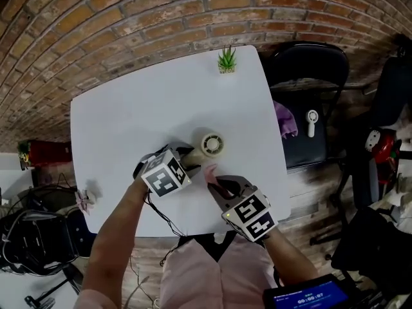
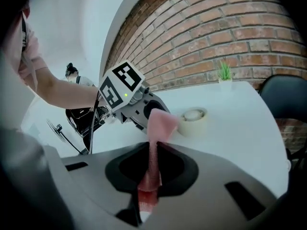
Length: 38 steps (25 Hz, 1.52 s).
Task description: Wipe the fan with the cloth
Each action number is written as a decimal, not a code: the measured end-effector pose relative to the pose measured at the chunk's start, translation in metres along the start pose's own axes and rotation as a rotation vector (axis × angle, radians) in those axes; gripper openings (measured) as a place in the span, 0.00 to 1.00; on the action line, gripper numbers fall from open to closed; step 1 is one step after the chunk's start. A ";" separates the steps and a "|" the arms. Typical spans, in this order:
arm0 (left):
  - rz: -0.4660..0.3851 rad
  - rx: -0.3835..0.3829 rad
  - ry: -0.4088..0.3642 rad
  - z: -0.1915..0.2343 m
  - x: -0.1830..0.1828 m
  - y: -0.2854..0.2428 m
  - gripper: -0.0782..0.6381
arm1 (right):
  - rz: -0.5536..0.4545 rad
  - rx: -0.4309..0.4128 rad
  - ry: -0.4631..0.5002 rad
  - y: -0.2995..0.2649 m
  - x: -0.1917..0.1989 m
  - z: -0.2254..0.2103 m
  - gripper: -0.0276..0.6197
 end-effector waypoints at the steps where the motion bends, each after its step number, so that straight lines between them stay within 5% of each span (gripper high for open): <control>1: 0.001 0.001 -0.019 0.000 0.001 -0.002 0.41 | 0.001 0.006 -0.012 -0.003 0.000 0.001 0.10; 18: 0.013 0.032 -0.054 -0.001 -0.001 0.001 0.41 | -0.005 0.115 -0.287 -0.038 0.004 -0.021 0.10; 38: 0.017 0.036 -0.091 -0.004 -0.003 0.003 0.41 | -0.003 0.146 -0.447 -0.025 0.012 -0.034 0.10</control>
Point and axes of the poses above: the fingertips, and each gripper's own axes: y backward along the fingers, z to its left, x out of its underside, the point moved 10 cm from there along y, backward along the fingers, and after that the axes turned 11 degrees about y, right-handed, at the moved point
